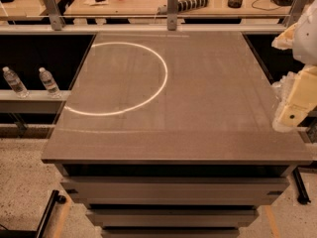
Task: Move water bottle near apple
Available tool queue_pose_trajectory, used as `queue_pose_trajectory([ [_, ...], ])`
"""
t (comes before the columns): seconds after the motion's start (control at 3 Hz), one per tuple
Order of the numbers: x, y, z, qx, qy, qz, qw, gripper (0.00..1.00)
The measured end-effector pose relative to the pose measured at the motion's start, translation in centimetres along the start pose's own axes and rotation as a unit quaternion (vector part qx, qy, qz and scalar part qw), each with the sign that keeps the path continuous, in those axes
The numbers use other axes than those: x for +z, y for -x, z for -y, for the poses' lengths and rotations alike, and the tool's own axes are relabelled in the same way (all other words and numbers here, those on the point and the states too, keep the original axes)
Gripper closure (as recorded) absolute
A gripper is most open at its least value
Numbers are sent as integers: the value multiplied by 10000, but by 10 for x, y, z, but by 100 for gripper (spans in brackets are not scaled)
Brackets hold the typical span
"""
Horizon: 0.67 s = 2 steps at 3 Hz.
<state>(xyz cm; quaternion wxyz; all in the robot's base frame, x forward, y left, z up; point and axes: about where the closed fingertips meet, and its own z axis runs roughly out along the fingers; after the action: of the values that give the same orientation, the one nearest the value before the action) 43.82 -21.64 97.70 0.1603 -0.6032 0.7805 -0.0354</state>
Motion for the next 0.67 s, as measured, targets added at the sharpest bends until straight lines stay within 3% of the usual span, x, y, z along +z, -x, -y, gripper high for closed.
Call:
queue_pose_trajectory([
  [0.67, 2, 5, 12, -69, -140, 164, 9997, 0],
])
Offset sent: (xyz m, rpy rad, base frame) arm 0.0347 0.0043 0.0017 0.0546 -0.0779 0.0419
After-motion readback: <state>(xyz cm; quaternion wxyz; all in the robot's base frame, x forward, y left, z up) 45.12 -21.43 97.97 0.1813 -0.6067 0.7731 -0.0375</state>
